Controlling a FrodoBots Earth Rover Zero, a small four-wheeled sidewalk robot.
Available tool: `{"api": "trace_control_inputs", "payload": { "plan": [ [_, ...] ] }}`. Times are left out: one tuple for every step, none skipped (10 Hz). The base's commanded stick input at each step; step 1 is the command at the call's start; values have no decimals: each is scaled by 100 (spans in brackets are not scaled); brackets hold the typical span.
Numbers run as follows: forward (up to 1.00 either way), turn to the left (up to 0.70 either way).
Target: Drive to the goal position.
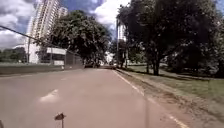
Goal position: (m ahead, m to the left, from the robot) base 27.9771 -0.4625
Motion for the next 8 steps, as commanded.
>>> {"api": "trace_control_inputs", "payload": {
  "plan": [
    [70,0],
    [70,0],
    [70,0],
    [70,0],
    [70,0],
    [70,0],
    [70,0],
    [70,0]
  ]
}}
